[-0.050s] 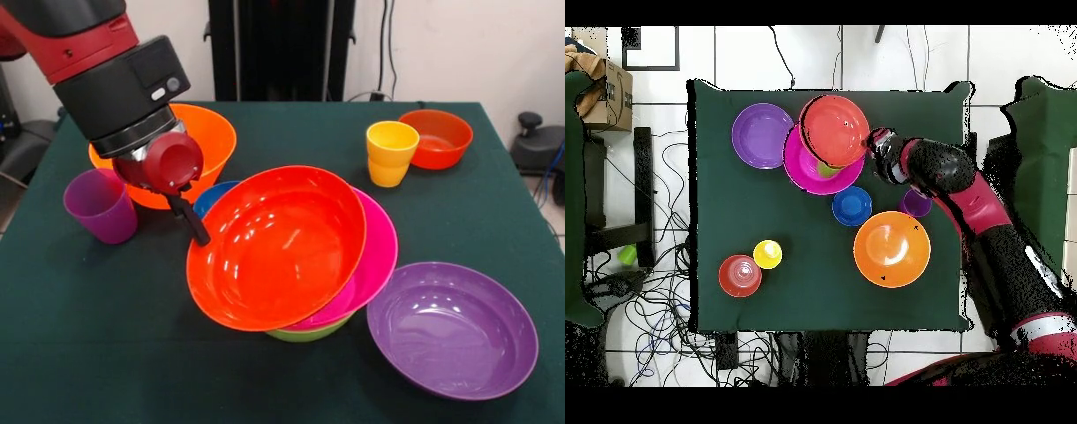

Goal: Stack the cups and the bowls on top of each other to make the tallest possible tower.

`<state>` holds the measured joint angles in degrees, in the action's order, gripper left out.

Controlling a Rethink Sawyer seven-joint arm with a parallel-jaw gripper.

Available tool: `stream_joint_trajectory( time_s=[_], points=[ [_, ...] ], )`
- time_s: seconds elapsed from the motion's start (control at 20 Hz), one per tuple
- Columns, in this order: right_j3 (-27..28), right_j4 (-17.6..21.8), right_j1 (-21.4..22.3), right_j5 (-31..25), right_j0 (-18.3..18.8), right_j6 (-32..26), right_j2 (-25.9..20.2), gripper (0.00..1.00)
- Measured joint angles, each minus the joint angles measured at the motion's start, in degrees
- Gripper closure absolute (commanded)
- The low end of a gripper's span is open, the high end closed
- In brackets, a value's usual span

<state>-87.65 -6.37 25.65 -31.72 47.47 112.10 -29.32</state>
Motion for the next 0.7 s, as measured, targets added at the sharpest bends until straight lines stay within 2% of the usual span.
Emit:
stream_joint_trajectory(
  time_s=[0.45,0.7],
  points=[
    [-0.1,0.3,0.46,-0.01,0.2,0.0,-0.01,1.0],
    [-3.25,0.31,4.02,0.02,0.2,0.0,0.0,1.0]
  ],
)
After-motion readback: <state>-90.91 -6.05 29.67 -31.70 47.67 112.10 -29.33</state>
